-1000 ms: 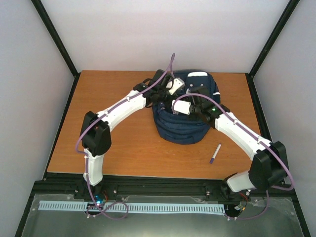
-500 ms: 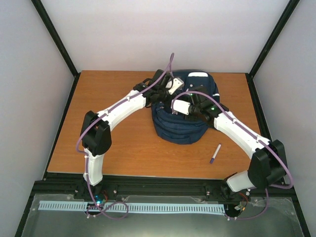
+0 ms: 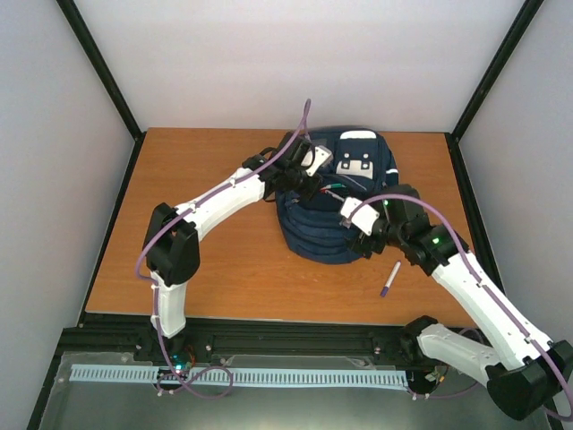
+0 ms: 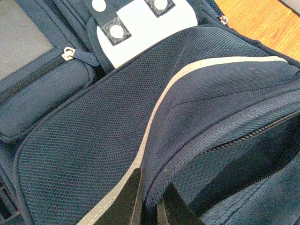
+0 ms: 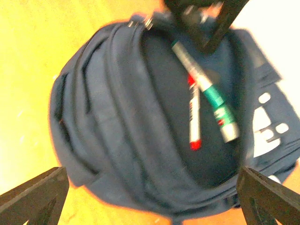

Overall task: Pack the student bag
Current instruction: Place the stationery in the student bag, then pick up the stationery from the center of the board.

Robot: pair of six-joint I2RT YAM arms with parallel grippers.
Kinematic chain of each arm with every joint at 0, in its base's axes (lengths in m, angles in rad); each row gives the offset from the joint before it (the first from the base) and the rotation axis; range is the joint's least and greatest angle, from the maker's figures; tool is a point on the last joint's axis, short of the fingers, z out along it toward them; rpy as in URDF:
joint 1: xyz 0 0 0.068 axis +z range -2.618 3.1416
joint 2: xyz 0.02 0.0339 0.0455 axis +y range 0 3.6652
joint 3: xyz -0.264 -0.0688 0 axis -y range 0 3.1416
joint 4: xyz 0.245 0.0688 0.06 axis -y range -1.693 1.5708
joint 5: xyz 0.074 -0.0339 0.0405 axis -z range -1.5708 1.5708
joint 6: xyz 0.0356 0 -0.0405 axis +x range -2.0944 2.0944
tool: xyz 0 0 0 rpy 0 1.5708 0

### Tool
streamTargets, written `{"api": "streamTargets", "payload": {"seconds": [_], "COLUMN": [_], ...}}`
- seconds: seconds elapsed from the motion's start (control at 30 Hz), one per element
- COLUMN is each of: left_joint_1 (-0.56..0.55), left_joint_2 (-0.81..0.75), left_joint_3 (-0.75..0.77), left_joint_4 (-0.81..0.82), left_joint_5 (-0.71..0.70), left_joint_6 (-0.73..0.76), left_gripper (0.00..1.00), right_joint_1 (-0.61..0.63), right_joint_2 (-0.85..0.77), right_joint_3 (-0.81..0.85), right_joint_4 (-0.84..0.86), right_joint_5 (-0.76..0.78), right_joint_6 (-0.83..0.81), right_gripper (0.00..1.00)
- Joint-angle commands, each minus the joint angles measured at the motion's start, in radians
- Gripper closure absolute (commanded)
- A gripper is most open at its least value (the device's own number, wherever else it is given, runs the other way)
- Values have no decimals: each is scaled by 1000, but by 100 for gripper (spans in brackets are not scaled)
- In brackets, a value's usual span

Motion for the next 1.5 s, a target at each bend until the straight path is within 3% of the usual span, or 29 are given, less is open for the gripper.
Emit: {"api": "streamTargets", "payload": {"seconds": [0.0,0.2,0.33,0.6,0.87,1.3,1.47], "left_joint_1": [-1,-1,-1,-1,-1,-1,-1], "left_joint_2": [-67,-87,-86,-87,-104,-122,-122], "left_joint_3": [-24,-78,-88,-93,-82,-83,-84], "left_joint_4": [42,74,72,69,61,60,60], "left_joint_5": [39,40,80,99,112,129,128], "left_joint_6": [-118,-158,-204,-247,-264,-264,-264], "left_gripper": [99,99,99,98,98,97,97], "right_joint_1": [-11,-82,-105,-107,-108,-128,-146], "right_joint_2": [-52,-162,-154,-87,81,310,360], "right_joint_3": [-117,-214,-239,-248,-320,-306,-309], "right_joint_4": [-134,-341,-466,-496,-286,-160,-139], "right_joint_5": [17,7,45,129,303,360,375], "right_joint_6": [90,-64,-196,-412,-596,-721,-723], "right_gripper": [0,1,13,29,40,36,41]}}
